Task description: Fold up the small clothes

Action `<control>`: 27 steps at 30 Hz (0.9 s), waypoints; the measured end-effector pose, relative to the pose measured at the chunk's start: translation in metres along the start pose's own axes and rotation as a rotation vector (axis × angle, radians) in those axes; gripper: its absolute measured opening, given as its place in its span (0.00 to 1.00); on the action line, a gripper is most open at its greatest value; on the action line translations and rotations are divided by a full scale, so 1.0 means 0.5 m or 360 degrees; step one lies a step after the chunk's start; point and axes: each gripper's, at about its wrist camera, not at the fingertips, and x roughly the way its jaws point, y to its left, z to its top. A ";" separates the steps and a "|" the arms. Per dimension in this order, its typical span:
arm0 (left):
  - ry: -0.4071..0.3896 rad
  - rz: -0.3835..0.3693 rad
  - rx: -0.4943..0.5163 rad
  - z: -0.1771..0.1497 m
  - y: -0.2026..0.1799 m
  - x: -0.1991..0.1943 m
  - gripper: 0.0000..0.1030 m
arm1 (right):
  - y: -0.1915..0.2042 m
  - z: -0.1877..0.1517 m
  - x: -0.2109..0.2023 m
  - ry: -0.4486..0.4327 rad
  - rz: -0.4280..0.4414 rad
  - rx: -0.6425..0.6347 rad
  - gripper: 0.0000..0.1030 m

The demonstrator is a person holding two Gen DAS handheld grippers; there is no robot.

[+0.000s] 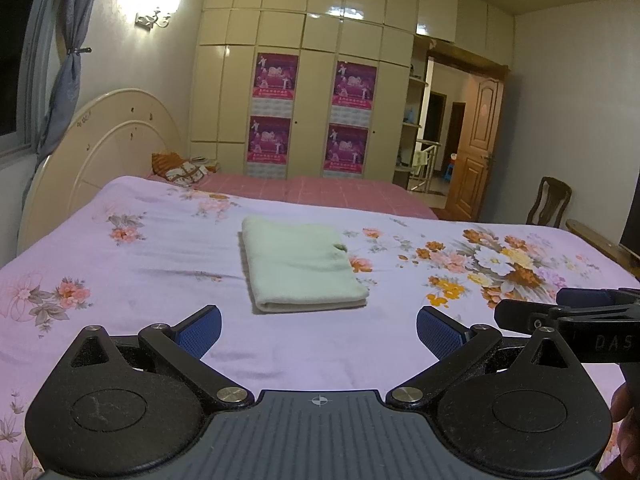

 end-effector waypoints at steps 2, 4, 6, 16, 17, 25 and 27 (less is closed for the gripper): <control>0.0002 -0.0002 0.0000 0.001 0.001 0.000 1.00 | 0.000 0.000 0.000 0.0000 -0.0001 -0.0003 0.99; 0.0000 -0.0004 0.0005 -0.001 -0.001 -0.002 1.00 | -0.001 0.001 -0.001 -0.0006 -0.0003 -0.0007 0.99; -0.0001 -0.0002 0.0011 0.000 -0.002 -0.002 1.00 | 0.000 0.002 -0.004 -0.0010 -0.0003 -0.0011 0.99; -0.0011 0.0004 0.0029 -0.003 -0.020 -0.005 1.00 | -0.003 0.005 -0.006 -0.0018 -0.0010 -0.0010 0.99; -0.0011 0.0005 0.0032 -0.003 -0.023 -0.005 1.00 | -0.004 0.006 -0.006 -0.0019 -0.0011 -0.0009 0.99; -0.0016 0.0011 0.0038 -0.002 -0.027 -0.008 1.00 | -0.006 0.006 -0.007 -0.0022 -0.0010 -0.0008 0.99; -0.0015 0.0009 0.0039 -0.002 -0.027 -0.008 1.00 | -0.006 0.006 -0.007 -0.0022 -0.0010 -0.0008 0.99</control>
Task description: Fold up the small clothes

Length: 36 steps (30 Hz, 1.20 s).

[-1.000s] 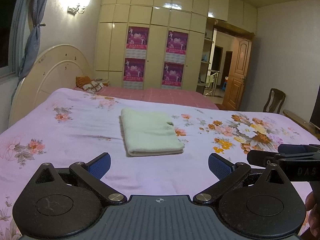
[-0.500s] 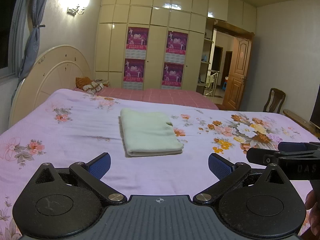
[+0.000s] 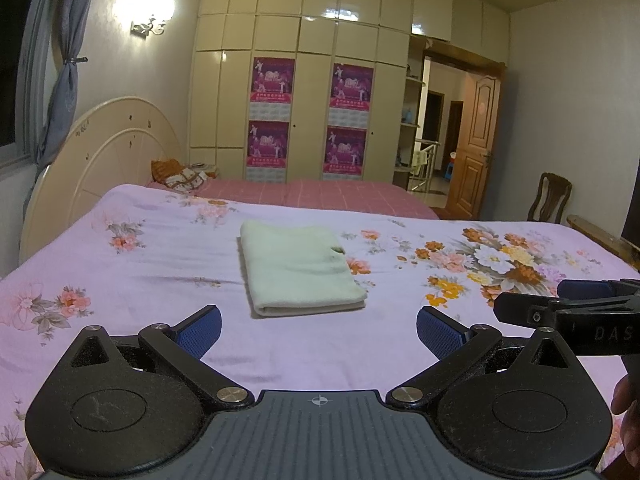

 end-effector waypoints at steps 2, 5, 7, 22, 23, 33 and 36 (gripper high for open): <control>0.0000 0.0000 0.0000 0.000 0.000 0.000 1.00 | -0.001 0.000 0.000 -0.0001 0.0000 -0.0002 0.99; 0.0001 -0.0002 0.0001 0.000 -0.001 0.000 1.00 | -0.002 0.001 0.000 -0.0002 0.0001 0.0000 0.99; 0.0000 0.0000 0.0004 0.002 -0.002 -0.001 1.00 | -0.002 0.001 0.000 0.0000 0.0001 -0.0002 0.99; 0.0000 0.0002 0.0010 0.006 -0.004 -0.001 1.00 | -0.006 0.001 0.000 0.0000 0.0000 0.0001 0.99; 0.0003 -0.0002 0.0010 0.007 -0.003 0.000 1.00 | -0.008 0.001 0.000 0.0000 0.0002 0.0001 0.99; 0.0004 -0.0001 0.0018 0.011 -0.007 0.005 1.00 | -0.015 0.001 0.000 0.0003 0.0004 0.0004 0.99; 0.0003 0.0003 0.0016 0.011 -0.008 0.007 1.00 | -0.020 -0.001 -0.001 0.0007 0.0009 0.0004 0.99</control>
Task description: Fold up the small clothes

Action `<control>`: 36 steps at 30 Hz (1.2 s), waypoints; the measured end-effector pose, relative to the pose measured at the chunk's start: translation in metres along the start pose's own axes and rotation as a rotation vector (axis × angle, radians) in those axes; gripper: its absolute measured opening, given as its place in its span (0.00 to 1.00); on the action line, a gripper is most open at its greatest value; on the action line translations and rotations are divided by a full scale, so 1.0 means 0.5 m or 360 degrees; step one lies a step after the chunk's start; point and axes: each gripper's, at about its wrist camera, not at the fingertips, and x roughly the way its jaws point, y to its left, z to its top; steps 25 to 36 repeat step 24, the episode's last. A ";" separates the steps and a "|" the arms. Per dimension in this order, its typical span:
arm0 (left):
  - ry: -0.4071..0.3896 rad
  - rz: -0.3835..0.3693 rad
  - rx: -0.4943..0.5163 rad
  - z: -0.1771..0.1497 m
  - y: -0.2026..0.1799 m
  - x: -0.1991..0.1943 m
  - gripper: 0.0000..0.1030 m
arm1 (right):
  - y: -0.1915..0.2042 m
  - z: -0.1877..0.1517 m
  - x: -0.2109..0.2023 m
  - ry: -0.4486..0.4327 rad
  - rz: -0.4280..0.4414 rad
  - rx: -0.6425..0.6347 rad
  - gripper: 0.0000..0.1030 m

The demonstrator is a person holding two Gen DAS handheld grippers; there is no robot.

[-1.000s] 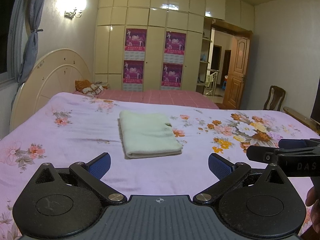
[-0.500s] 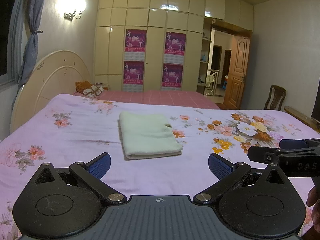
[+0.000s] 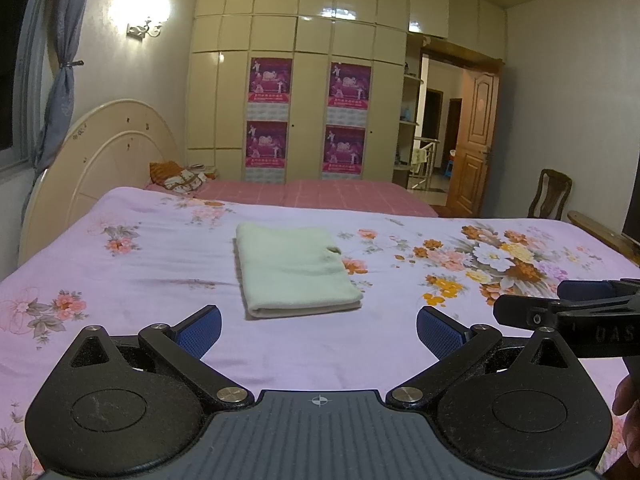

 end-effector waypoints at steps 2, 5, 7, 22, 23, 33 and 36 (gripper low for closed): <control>-0.0001 0.0002 0.0000 -0.001 -0.003 0.000 1.00 | 0.001 -0.001 0.000 0.0003 0.0006 -0.0006 0.99; -0.0002 0.0008 -0.0001 -0.002 -0.005 0.001 1.00 | 0.002 -0.004 0.002 0.0008 0.0016 -0.0012 0.99; -0.0003 0.0017 0.0008 -0.002 -0.004 0.002 1.00 | 0.004 -0.005 0.003 0.0008 0.0018 -0.0018 0.99; -0.0038 0.0025 0.0005 -0.004 0.004 0.001 1.00 | 0.007 -0.001 0.008 0.0013 0.0027 -0.0027 0.99; -0.0042 0.0027 0.0003 -0.004 0.004 0.000 1.00 | 0.007 0.000 0.011 0.0016 0.0029 -0.0028 0.99; -0.0033 0.0021 -0.0001 -0.004 0.006 0.001 1.00 | 0.008 0.001 0.014 0.0020 0.0031 -0.0031 0.99; -0.0033 0.0021 -0.0001 -0.004 0.006 0.001 1.00 | 0.008 0.001 0.014 0.0020 0.0031 -0.0031 0.99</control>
